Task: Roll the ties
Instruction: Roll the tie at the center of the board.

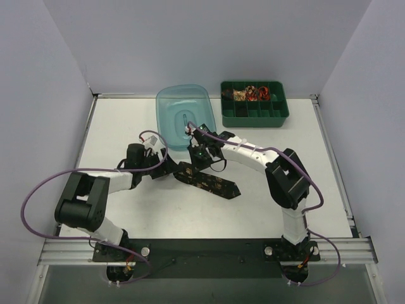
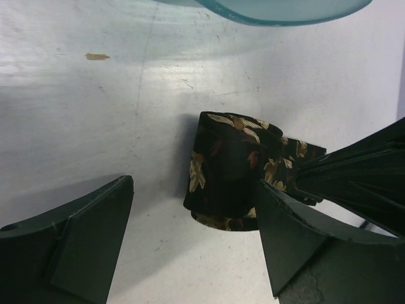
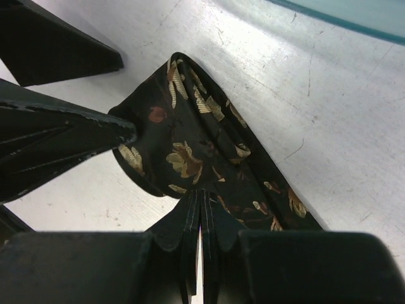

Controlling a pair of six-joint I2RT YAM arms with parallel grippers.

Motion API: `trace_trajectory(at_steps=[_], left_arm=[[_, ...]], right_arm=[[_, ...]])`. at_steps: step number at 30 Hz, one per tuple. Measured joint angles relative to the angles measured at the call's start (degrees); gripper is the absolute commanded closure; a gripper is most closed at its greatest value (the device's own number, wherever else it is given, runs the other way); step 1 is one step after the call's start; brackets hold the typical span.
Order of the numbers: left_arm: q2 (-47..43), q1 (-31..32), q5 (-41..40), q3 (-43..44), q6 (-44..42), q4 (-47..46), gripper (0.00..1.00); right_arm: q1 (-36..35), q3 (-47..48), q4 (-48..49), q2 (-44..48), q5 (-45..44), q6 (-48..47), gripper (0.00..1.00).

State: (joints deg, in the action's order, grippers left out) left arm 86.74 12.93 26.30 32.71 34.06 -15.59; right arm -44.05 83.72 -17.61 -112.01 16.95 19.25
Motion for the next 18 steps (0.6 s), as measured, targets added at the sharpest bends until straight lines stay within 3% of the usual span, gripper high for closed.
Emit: trace_trajectory(at_steps=[10,18], left_arm=[[8.15,0.0,8.5,0.0,4.46,-11.37,0.23],[12.96,1.57,11.61,0.02,5.62,-17.77,0.4]], right_arm=[[-0.63,0.85,0.28,-4.07,-0.24,0.17,0.98],[-0.63,1.4,0.33,-5.49,-0.55,0.22,0.98]])
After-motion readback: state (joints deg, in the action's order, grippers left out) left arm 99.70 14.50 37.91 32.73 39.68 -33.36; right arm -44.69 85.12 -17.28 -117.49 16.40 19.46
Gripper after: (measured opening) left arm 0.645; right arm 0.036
